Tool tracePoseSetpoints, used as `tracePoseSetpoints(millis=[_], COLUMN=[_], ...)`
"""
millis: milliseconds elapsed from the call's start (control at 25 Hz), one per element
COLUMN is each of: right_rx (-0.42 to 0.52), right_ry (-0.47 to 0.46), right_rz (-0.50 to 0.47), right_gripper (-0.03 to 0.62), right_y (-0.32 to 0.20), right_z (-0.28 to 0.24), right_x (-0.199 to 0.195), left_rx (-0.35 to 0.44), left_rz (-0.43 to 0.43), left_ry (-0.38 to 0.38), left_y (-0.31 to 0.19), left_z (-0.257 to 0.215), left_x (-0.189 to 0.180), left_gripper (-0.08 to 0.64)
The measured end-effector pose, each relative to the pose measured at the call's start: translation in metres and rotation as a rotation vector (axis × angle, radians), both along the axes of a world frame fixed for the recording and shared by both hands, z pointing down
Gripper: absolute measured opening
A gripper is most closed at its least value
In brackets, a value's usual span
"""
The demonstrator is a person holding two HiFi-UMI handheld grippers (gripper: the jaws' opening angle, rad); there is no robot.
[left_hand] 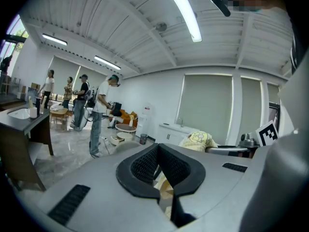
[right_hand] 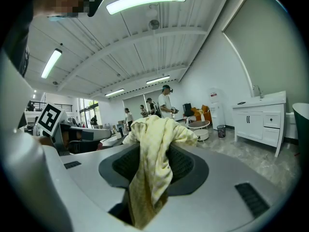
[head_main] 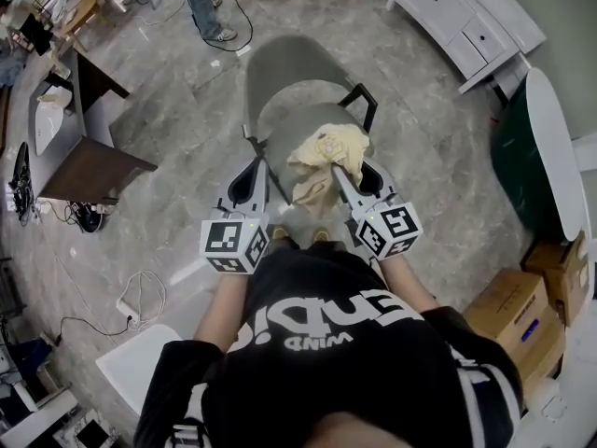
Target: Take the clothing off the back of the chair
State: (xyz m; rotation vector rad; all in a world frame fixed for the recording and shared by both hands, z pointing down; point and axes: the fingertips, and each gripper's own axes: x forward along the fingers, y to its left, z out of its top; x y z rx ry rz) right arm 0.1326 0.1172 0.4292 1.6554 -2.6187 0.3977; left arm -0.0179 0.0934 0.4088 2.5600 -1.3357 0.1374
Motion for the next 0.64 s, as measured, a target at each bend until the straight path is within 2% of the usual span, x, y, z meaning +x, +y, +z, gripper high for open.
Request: tracePoseSetpoints(millis=[640], right_rx=[-0.015], right_ry=[-0.001], right_rz=[-0.005], right_gripper=[0.155], right_y=[-0.0092], right_z=[0.0028], right_x=[-0.0002], left_rx=[-0.009], left_rz=[-0.005], left_ry=[0.009], left_y=[-0.0091], left_z=[0.0009], left_x=[0.0002], left_gripper=[0.015])
